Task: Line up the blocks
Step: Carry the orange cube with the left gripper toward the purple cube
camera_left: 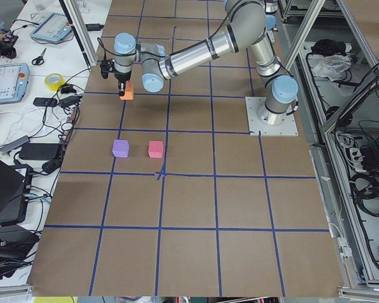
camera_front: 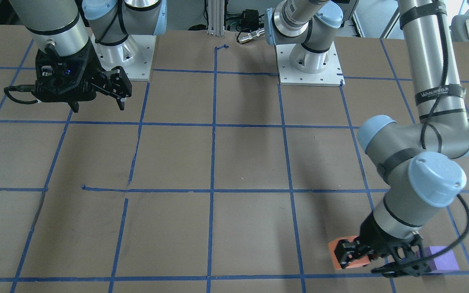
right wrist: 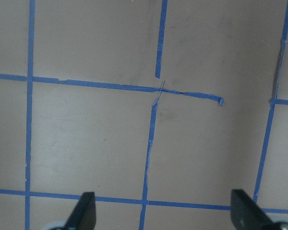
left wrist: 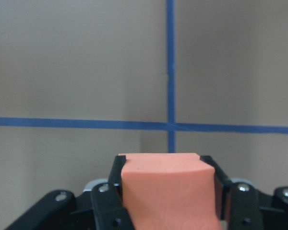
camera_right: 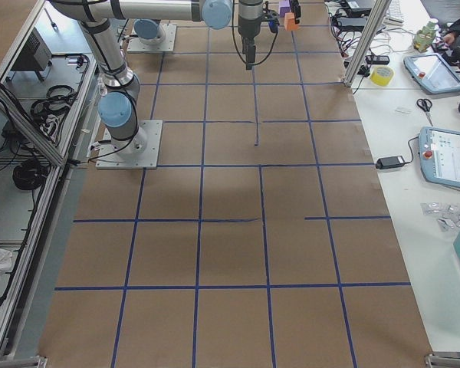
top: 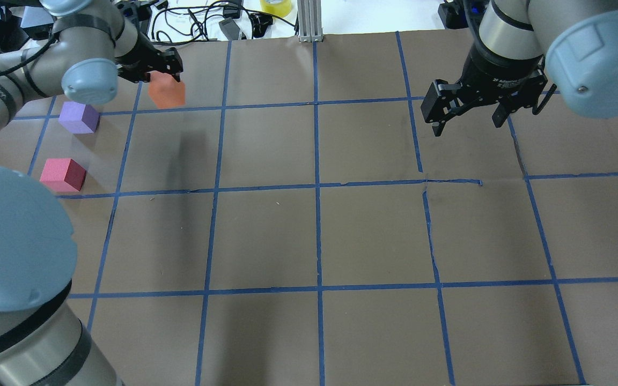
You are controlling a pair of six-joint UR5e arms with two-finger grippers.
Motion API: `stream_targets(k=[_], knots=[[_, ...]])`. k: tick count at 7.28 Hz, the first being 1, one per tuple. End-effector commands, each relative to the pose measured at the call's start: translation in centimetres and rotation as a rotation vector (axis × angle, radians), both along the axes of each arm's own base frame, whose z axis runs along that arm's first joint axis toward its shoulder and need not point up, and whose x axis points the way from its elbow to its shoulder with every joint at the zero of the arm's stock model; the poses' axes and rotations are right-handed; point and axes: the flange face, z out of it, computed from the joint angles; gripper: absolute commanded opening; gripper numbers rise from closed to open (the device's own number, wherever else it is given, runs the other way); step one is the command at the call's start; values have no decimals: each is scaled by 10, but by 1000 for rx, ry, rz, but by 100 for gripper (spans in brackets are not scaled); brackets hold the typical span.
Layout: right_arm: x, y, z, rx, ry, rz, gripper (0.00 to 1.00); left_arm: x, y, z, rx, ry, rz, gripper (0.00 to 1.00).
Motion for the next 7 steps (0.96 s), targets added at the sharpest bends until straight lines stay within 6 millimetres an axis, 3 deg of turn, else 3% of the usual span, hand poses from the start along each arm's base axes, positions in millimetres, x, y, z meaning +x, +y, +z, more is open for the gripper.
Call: stream_targets(k=[1,3,5,6,7], knots=[[0,-1,-1,2,0,0,100,76,-5,-5,2,-8,74,50],[-3,0,-1,9,12,-3,100,132,-4,-12,-1,-52,11,50],[-4,-1,-2,10,35,-1,100,157,-5,-2,12,-77,-65,50],[-4,-1,-2,2,35,-3,100,173,-5,-6,19,-95,-116,50],[-3,-2,-1,-4,33,3,100,200,5,-15,35,-89,-99,50]])
